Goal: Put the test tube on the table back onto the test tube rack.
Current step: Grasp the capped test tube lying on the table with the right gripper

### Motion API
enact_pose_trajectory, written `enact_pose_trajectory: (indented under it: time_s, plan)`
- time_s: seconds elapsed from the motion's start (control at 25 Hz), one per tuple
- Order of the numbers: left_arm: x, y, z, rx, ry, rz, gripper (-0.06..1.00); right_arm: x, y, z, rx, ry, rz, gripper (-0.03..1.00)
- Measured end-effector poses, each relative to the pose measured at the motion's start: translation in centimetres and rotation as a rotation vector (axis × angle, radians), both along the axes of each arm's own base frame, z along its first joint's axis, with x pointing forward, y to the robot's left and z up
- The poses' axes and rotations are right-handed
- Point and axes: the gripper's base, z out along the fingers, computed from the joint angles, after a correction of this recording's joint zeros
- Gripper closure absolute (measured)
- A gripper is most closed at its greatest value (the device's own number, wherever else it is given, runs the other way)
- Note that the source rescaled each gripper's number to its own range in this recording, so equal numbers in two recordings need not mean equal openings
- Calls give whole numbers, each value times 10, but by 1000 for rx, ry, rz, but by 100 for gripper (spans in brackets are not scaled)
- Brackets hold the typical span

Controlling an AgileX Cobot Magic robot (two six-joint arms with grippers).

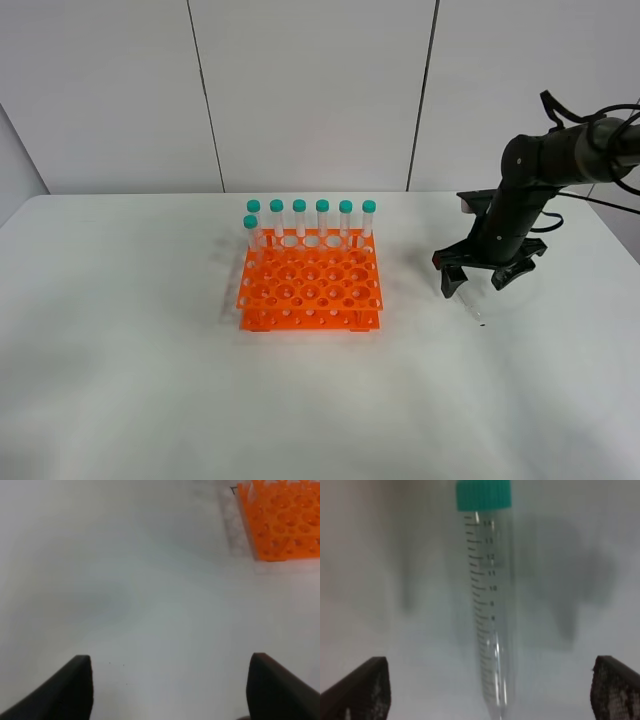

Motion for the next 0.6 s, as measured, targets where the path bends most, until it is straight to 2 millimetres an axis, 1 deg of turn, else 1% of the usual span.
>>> enact_pose_trajectory:
  time_s: [0.08, 0.2, 0.6]
  plan:
    - [0, 0, 0, 0, 0, 0, -6, 0, 0, -9, -2, 16, -2, 10]
    - [0, 0, 0, 0, 0, 0, -6, 1, 0, -16, -4, 27, -3, 10]
    - [0, 0, 0, 0, 0, 0, -6, 2, 0, -17, -4, 15, -4, 10]
